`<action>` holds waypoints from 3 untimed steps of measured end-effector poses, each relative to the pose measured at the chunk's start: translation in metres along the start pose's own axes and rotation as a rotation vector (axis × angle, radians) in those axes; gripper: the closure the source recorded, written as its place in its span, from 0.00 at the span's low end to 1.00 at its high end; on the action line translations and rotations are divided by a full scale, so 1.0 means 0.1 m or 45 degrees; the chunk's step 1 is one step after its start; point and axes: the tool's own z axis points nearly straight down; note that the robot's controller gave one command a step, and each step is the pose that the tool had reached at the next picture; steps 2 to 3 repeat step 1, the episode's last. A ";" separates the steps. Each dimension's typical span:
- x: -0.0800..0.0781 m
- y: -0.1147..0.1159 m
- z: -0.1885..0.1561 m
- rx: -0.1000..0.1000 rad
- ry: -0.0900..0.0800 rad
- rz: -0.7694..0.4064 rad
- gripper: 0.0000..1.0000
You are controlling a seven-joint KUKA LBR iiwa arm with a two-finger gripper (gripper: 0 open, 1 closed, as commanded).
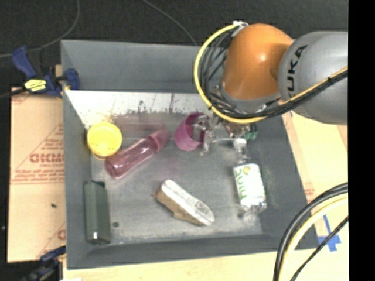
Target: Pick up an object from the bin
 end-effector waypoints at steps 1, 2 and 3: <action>-0.03 -0.10 -0.76 0.003 -0.020 0.028 1.00; -0.03 -0.10 -0.76 0.003 -0.020 0.028 1.00; -0.03 -0.10 -0.76 0.003 -0.020 0.028 1.00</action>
Offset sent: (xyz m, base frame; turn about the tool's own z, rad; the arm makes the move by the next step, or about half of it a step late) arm 0.0055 0.0165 0.0668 0.0193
